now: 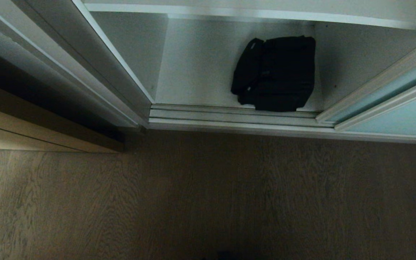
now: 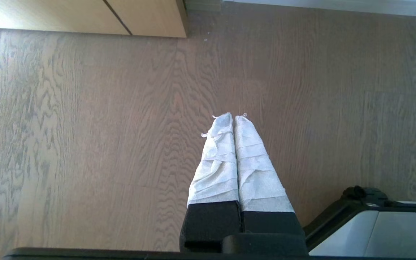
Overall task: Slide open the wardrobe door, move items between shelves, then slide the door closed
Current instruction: Close the door
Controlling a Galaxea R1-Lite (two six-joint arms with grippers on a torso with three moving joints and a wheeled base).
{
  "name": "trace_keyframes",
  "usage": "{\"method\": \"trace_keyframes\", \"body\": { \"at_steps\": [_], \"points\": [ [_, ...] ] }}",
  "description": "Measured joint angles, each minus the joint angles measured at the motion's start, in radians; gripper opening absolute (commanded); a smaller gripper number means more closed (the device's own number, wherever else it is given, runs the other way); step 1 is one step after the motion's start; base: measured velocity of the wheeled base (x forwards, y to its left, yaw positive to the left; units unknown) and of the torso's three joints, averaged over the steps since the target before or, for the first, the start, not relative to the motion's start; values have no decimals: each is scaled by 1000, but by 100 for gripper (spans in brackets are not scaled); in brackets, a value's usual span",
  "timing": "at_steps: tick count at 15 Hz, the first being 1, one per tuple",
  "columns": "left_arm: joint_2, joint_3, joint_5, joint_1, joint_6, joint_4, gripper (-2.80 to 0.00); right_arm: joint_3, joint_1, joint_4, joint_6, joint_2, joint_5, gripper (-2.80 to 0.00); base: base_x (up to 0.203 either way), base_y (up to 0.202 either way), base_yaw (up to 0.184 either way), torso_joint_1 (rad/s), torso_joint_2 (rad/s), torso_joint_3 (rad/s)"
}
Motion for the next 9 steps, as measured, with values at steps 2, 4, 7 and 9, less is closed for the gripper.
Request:
{"method": "trace_keyframes", "body": {
  "at_steps": [2, 4, 7, 9],
  "points": [
    [0, 0, 0, 0, 0, 0, -280, -86, 1, 60, 0, 83, -110, -280, 0, 0, 0, 0, 0, 0],
    [0, 0, 0, 0, 0, 0, -280, -156, 1, 74, -1, 159, -232, -280, 0, 0, 0, 0, 0, 0],
    [0, 0, 0, 0, 0, 0, -280, -255, 1, 100, -6, 233, -316, -280, 0, 0, 0, 0, 0, 0],
    [0, 0, 0, 0, 0, 0, -280, -324, 1, 101, -7, 267, -319, -280, 0, 0, 0, 0, 0, 0]
  ]
}}
